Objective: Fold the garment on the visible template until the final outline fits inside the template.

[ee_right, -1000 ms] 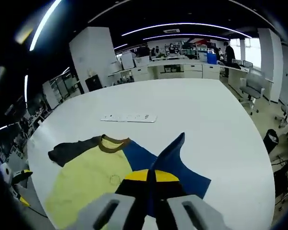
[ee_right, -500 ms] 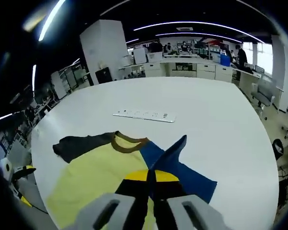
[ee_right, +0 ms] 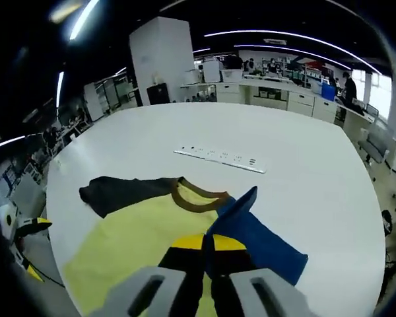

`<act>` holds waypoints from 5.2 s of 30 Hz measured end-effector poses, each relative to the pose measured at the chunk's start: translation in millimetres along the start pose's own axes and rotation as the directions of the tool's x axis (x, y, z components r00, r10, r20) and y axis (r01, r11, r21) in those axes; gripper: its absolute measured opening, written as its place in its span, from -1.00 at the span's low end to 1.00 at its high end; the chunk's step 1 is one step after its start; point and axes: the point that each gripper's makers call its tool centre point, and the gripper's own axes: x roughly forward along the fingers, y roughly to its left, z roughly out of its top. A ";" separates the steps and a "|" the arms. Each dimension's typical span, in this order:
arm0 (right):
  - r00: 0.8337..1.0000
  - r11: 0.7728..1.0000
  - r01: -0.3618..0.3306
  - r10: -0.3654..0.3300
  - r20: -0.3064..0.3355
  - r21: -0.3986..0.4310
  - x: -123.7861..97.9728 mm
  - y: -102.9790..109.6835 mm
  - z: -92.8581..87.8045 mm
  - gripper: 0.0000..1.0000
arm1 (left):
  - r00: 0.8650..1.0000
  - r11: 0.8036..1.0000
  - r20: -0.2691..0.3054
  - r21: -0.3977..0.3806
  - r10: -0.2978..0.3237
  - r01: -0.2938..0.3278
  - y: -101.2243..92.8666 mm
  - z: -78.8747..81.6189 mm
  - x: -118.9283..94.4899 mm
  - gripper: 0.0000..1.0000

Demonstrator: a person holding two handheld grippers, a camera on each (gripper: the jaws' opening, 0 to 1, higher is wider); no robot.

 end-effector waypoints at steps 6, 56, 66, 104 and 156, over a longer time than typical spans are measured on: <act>1.000 1.000 -0.023 0.023 -0.014 -0.021 10.8 18.4 -0.6 -1.00 | 1.000 1.000 -0.004 0.003 -0.006 0.006 0.2 -0.4 1.5 0.96; 0.984 0.983 -0.167 0.171 0.054 -0.080 39.7 114.7 21.1 -1.00 | 1.000 1.000 -0.022 -0.021 0.001 -0.001 3.0 -9.4 1.7 0.96; 0.965 0.964 -0.236 0.248 0.088 -0.123 43.8 140.9 26.9 -1.00 | 0.999 0.999 -0.031 -0.032 0.009 -0.010 4.3 -14.2 0.4 0.95; 0.946 0.946 -0.324 0.324 -0.018 -0.015 103.1 182.5 -26.4 -1.00 | 0.997 0.997 -0.057 -0.055 0.044 -0.047 27.6 -25.5 -4.0 0.95; 1.000 1.000 -0.015 0.015 0.011 -0.004 8.0 -8.3 -77.5 0.71 | 0.999 1.000 -0.034 0.012 0.008 -0.007 -1.6 -3.6 0.0 0.98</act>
